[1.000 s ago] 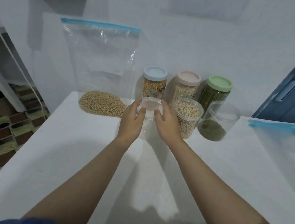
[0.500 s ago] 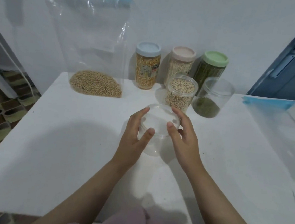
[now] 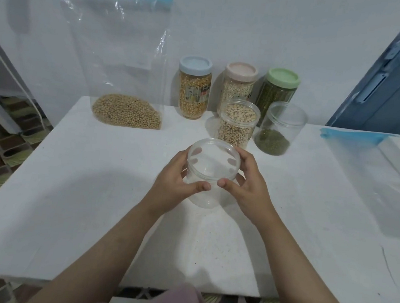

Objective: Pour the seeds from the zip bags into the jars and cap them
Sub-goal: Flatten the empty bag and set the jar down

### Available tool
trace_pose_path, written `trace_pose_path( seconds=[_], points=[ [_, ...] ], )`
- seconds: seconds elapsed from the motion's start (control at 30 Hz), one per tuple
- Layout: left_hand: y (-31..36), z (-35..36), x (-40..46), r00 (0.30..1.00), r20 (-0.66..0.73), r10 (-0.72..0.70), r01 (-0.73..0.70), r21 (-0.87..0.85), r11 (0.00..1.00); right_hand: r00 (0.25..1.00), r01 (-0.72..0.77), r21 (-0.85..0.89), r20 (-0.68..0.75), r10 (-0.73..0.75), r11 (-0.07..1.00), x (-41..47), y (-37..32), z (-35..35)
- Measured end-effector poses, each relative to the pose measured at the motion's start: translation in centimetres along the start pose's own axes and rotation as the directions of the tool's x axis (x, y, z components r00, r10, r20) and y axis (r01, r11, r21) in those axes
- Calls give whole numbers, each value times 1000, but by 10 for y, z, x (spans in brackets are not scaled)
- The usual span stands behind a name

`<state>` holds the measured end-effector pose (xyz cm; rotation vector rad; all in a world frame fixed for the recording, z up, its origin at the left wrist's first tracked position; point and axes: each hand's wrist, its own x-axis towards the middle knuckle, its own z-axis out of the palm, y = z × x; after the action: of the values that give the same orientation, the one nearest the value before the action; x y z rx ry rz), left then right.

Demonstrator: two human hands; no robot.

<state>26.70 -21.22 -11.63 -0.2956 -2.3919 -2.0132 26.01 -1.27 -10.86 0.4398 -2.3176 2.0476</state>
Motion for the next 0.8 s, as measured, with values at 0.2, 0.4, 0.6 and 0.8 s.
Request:
trace_pose_path(
  seconds=[0.2,0.4,0.6,0.8],
  points=[
    [1,-4,2,1000,-1,-17,17,13,1000,997,-54,21,56,53,998,1,-2,-9],
    [1,-5,2,999,35,-29,29,3,1000,996,-87,45,-30,88,995,-9,1,-8],
    [1,-5,2,999,42,-34,34,-1,999,995,-74,-13,-69,73,997,-10,0,-3],
    [-1,-5,3,998,47,-34,34,-2,999,996,-71,-27,-57,70,997,-13,2,-1]
  ],
)
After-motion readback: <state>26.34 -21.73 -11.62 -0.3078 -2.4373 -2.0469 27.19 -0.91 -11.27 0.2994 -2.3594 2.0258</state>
